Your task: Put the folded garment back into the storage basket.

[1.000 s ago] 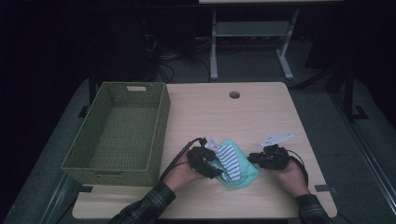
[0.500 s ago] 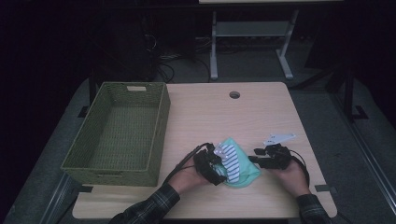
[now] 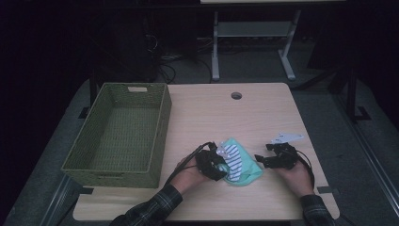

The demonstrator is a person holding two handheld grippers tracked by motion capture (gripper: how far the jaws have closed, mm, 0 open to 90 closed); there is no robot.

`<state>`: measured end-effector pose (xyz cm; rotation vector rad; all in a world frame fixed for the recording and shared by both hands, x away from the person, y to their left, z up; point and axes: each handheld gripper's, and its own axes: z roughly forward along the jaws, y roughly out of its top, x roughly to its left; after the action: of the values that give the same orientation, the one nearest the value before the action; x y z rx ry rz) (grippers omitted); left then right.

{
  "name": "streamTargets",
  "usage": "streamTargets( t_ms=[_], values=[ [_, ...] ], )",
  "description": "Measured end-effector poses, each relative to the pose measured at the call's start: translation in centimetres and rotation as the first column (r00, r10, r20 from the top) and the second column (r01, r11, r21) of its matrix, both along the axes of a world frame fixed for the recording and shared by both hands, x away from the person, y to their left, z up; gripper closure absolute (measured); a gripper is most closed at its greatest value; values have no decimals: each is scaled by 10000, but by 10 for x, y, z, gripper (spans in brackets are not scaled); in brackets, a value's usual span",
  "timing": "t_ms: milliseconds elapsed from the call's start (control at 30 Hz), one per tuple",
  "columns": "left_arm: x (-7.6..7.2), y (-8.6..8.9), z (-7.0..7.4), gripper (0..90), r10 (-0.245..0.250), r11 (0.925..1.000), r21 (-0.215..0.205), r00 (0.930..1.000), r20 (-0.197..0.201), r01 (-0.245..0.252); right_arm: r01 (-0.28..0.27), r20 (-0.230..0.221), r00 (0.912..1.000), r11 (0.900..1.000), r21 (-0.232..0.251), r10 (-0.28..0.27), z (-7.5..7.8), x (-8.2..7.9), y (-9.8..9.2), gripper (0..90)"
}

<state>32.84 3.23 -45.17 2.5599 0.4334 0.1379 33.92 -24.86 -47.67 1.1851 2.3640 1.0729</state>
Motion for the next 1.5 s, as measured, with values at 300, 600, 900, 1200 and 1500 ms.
streamTargets(
  t_ms=[300, 600, 900, 1200, 1500],
  values=[
    [7, 2, 1, 679, -108, 9999, -8, 9999, 110, 108, 558, 234, 9982, 9983, -168, -554, -5, 4, -6, 203],
    [12, 5, 1, 781, -256, 9995, -167, 9996, 67, 257, 674, 185, 9976, 9974, -241, -669, -6, 5, -6, 165],
    [14, 14, 16, 791, -128, 9966, -813, 9999, 8, 128, 728, 195, 9972, 9969, -287, -723, -6, 5, -6, 151],
    [14, 27, 34, 794, 8, 9916, -1294, 9998, 190, 17, 766, 210, 9969, 9966, -292, -760, -6, 6, -6, 151],
    [11, 37, 55, 793, 141, 9868, -1616, 9997, 220, -104, 813, 147, 9966, 9963, -272, -809, -6, 5, -6, 151]
  ],
)
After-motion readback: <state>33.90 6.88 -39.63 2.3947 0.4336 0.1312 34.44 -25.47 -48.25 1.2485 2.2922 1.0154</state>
